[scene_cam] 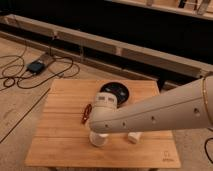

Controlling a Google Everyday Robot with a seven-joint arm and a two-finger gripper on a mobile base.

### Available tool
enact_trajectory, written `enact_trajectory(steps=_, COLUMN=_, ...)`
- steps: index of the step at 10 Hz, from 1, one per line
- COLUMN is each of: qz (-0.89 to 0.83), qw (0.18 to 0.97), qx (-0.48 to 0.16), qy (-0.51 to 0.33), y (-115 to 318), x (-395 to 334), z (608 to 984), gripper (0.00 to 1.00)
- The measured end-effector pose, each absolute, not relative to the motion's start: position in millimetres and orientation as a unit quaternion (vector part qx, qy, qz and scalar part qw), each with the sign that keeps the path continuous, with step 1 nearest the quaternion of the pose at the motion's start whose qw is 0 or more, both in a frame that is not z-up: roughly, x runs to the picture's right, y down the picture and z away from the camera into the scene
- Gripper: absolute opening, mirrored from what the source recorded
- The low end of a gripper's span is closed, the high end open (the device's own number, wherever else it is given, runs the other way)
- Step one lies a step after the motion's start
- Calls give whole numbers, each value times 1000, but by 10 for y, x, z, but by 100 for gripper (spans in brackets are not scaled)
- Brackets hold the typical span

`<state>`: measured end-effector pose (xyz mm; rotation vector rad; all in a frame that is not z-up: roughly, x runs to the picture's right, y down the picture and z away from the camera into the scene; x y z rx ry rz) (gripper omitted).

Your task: Place the ceramic cup over the eraser

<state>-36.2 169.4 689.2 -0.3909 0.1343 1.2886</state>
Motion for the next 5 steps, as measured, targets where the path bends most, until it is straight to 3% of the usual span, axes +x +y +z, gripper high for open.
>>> enact_trajectory(steps=5, qz=595, qw=781, qx=-184, qy=34, y=1417, x=-525, z=6929, gripper=80)
